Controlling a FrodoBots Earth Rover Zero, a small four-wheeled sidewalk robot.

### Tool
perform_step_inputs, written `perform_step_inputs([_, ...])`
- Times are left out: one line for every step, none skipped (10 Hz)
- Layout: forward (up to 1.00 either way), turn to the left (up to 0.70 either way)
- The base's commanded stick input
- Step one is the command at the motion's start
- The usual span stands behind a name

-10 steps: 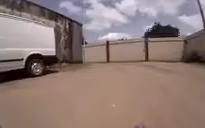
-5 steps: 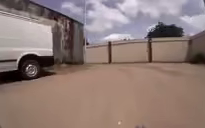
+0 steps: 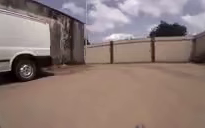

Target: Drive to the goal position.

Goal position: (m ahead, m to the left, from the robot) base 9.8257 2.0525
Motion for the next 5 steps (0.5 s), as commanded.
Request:
perform_step_inputs([0.85, -0.34])
perform_step_inputs([0.85, -0.34])
perform_step_inputs([0.85, -0.34])
perform_step_inputs([0.85, -0.34])
perform_step_inputs([0.85, -0.28])
